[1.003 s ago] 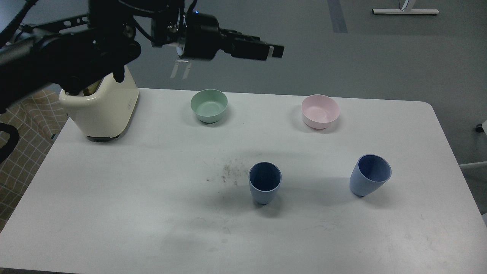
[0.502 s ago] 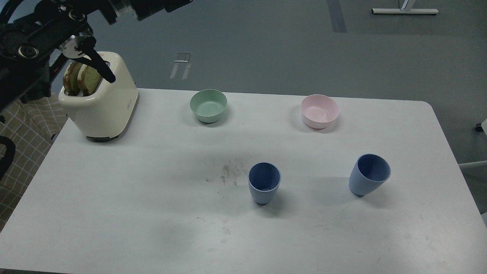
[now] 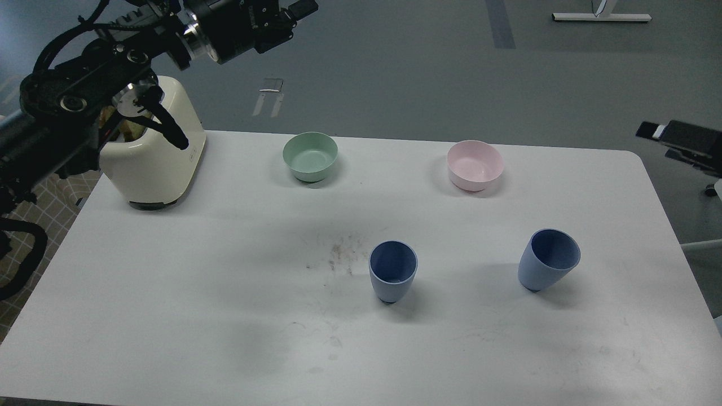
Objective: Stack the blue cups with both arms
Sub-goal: 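Open the left gripper and raise it away from the cup, then reach the right gripper to the other blue cup and grasp it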
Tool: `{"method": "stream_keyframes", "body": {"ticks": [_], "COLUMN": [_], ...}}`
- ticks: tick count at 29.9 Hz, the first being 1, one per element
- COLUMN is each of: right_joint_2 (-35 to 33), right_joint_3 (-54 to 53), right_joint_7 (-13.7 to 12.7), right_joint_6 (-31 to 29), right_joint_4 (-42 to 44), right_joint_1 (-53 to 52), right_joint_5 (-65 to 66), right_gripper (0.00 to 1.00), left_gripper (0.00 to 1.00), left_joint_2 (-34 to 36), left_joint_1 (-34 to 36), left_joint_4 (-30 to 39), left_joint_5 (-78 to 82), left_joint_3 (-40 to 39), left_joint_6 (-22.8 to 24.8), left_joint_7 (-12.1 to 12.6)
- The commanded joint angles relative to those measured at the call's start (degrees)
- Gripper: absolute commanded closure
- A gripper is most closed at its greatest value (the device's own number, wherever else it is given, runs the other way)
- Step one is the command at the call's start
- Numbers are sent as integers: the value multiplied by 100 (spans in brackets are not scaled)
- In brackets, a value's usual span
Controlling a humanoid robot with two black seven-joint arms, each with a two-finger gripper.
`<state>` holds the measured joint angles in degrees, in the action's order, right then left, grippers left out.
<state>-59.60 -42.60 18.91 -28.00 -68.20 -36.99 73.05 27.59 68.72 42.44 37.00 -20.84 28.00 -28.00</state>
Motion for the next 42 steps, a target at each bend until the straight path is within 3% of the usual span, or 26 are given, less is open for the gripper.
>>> {"method": "stream_keyframes", "body": {"ticks": [1,10,20,32,42], "right_joint_2": [54,124,660,968,1056], "right_joint_3": [6,6,15,15,6], "right_joint_7": [8,8,-1,-36,-80], "right_joint_6": [0,0,0,0,0], "right_joint_4": [-264,-835,-765,-572,-537], "right_joint_1": [332,939,1335,1335,1256], "right_joint_5": [491,1317,1581,1959,1959], "right_gripper": [0,0,1,24,25], "left_gripper": [4,4,4,4,4], "left_joint_2": [-34,-228,-237,-237,-237], "left_joint_1": [-43,-78,-210,-218,-227], "left_joint_4": [1,1,1,9,9], "left_joint_5": [1,1,1,1,1], "left_joint_3": [1,1,-8,-8,-43], "left_joint_6": [0,0,0,0,0], "left_joint_7": [0,0,0,0,0]}}
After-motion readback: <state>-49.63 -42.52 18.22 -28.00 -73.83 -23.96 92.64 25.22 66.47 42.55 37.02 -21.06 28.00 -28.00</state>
